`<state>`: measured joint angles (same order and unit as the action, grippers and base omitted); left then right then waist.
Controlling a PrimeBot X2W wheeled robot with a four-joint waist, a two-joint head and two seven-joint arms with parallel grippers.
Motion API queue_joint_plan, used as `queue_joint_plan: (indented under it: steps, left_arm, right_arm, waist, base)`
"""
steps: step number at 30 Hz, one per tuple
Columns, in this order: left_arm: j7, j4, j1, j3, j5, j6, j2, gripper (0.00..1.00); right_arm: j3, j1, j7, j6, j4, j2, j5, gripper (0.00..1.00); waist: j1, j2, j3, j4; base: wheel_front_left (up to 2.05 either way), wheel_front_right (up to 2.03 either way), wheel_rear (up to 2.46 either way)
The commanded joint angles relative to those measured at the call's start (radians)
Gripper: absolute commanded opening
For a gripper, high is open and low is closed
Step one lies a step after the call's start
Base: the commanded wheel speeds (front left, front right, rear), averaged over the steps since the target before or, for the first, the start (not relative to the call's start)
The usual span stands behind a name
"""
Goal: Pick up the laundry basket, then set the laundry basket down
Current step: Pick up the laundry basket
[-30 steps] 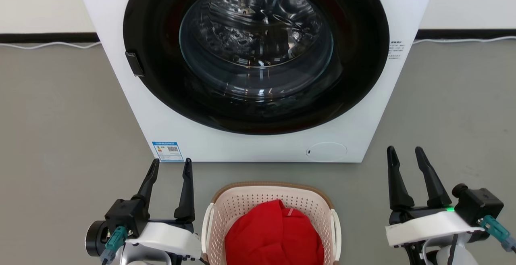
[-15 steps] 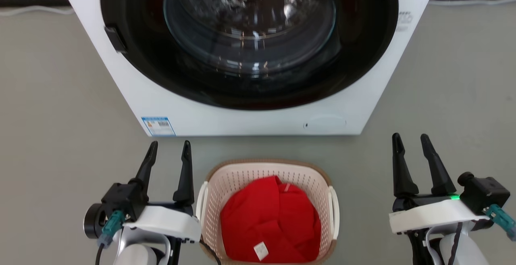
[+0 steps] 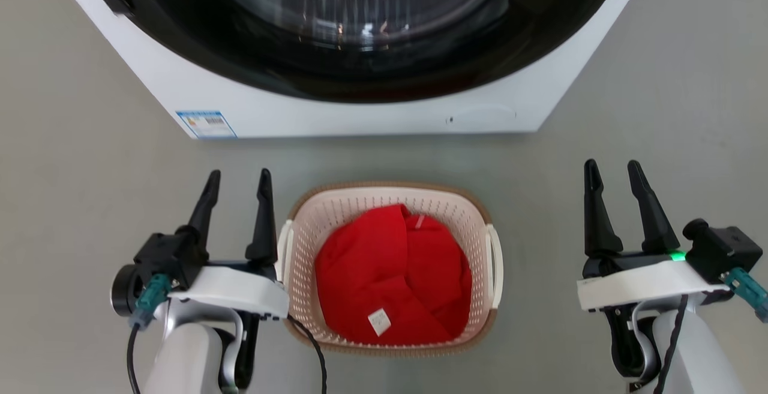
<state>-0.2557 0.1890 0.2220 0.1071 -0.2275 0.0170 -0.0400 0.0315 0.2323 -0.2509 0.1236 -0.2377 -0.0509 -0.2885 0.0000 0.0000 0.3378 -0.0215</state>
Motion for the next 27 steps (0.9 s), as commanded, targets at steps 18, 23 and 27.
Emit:
queue_joint_plan:
  steps: [18, 23, 27]
  left_arm:
    - [-0.006, 0.108, 0.165, -0.077, 0.028, -0.046, -0.010, 1.00]
    - [-0.006, 0.149, 0.193, -0.088, 0.038, -0.061, -0.010, 1.00]
    - [-0.006, 0.189, 0.217, -0.098, 0.037, -0.070, -0.010, 1.00]
  right_arm:
    - [-0.056, 0.151, -0.011, 0.007, -0.100, 0.001, -0.013, 1.00]
    - [-0.068, 0.178, -0.011, 0.007, -0.134, 0.001, -0.019, 1.00]
    - [-0.083, 0.203, -0.011, 0.007, -0.183, 0.001, -0.028, 1.00]
  waist:
    - [0.0000, 0.0000, 0.279, -0.007]
    - [0.0000, 0.0000, 0.336, -0.004]
    - [0.0000, 0.0000, 0.378, -0.004]
  base:
    - [0.00, 0.00, 0.00]
    - [0.00, 0.00, 0.00]
    - [0.00, 0.00, 0.00]
